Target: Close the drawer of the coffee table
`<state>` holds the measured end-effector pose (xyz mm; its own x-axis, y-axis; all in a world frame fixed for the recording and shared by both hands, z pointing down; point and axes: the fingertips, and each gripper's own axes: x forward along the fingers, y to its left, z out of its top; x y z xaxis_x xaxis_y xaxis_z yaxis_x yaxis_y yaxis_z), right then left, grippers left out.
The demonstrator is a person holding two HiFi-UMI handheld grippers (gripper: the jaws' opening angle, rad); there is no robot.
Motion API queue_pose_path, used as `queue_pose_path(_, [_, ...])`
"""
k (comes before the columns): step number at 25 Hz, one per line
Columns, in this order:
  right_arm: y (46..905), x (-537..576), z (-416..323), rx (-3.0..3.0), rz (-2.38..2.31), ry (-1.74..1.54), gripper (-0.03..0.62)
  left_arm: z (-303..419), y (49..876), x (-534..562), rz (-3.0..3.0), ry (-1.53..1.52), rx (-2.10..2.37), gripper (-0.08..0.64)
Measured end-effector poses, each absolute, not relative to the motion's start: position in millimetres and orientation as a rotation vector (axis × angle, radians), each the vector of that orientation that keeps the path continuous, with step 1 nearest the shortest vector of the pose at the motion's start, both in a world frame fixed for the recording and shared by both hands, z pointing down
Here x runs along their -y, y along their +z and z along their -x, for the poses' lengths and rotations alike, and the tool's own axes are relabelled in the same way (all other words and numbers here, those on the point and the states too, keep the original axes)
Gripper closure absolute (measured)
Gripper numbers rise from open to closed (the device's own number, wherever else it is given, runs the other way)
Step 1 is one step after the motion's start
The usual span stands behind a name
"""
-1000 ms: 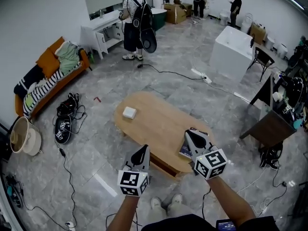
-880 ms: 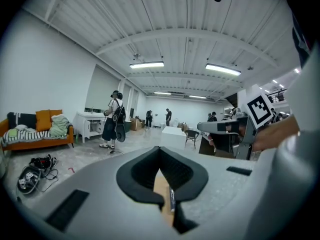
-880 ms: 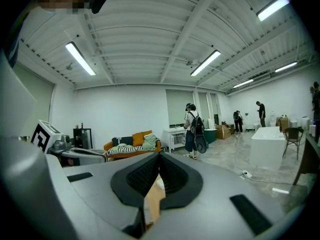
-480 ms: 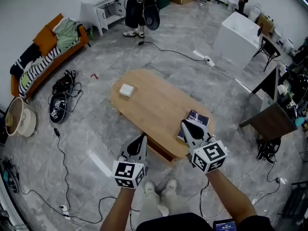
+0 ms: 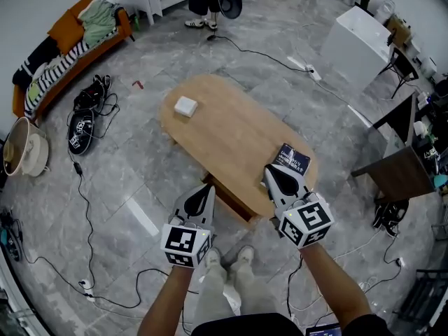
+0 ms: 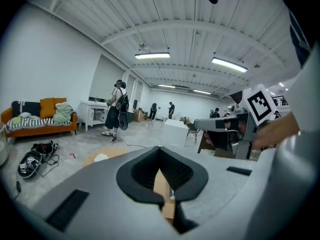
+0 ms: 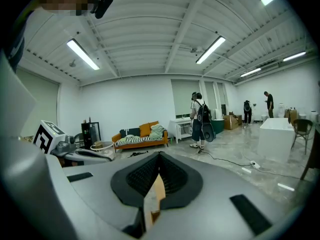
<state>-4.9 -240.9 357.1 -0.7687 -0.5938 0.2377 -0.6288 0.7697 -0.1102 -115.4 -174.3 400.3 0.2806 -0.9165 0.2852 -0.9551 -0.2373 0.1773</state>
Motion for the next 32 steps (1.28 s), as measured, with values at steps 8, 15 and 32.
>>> queue_pose_path(8, [379.1, 244.6, 22.1, 2.781, -0.934, 0.269, 0.580, 121.0, 426.2, 181.7, -2.231, 0.174, 1.711, 0.558])
queue_pose_path(15, [405.9, 244.2, 38.8, 2.772, -0.917, 0.302, 0.580, 138.9, 455.2, 181.1, -2.148, 0.116, 1.745, 0.557])
queue_pose_path(32, [483.3, 239.8, 61.9, 2.754, -0.869, 0.367, 0.580, 151.5, 534.9, 174.4, -2.083, 0.172, 1.739, 0.558])
